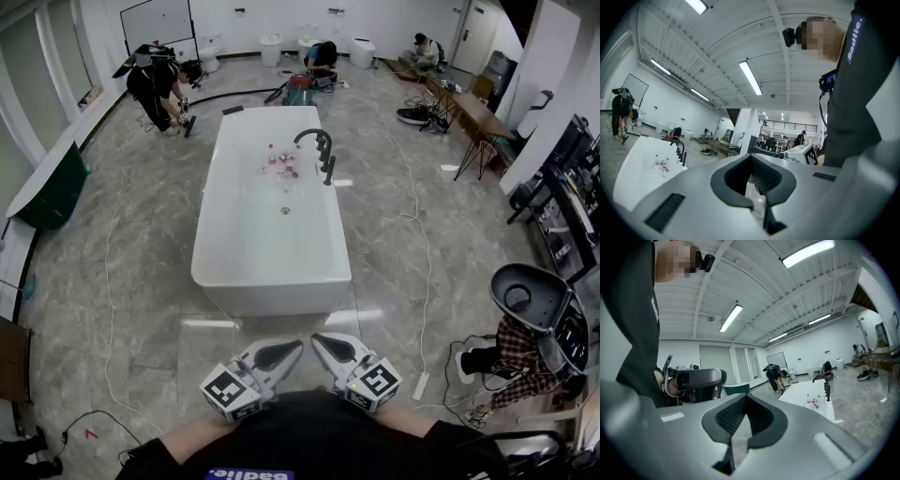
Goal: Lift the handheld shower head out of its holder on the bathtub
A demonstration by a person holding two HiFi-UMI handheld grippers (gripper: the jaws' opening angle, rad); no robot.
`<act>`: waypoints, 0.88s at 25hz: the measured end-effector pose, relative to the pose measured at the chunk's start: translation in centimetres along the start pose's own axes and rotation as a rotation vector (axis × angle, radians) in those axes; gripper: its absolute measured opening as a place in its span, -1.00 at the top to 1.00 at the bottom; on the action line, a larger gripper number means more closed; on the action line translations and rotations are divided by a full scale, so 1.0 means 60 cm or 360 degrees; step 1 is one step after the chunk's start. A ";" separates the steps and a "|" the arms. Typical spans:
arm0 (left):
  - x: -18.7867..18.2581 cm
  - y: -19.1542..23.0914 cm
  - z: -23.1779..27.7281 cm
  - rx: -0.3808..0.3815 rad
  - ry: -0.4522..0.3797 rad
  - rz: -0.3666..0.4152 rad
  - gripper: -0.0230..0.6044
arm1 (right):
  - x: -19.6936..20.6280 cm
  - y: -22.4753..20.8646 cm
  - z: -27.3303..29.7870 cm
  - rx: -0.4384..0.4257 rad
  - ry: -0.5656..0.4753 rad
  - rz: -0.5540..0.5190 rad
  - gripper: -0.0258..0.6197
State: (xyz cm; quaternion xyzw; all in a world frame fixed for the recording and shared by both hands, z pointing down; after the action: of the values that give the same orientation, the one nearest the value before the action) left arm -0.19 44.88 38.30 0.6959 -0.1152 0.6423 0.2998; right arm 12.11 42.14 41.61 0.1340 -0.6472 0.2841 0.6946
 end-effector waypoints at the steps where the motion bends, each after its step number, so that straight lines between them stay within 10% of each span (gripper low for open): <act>1: 0.000 -0.001 -0.001 0.0000 0.0001 0.0000 0.93 | 0.004 0.002 -0.001 -0.0017 -0.0011 -0.0002 0.92; 22: -0.012 0.000 0.031 -0.0032 0.0019 0.0041 0.93 | 0.001 -0.037 -0.006 -0.0062 -0.0106 0.0099 0.92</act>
State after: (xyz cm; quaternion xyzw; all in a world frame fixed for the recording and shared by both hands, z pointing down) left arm 1.22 43.67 37.63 0.6874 -0.1287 0.6491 0.2992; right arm 13.68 40.56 42.05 0.1097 -0.6793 0.2883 0.6659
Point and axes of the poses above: the fingertips, and each gripper's own axes: z forward along the fingers, y to its left, x out of its underside, the point moved 6 cm from there along -z, backward along the fingers, and after that the axes turned 2 degrees about x, right-handed, at the moved point
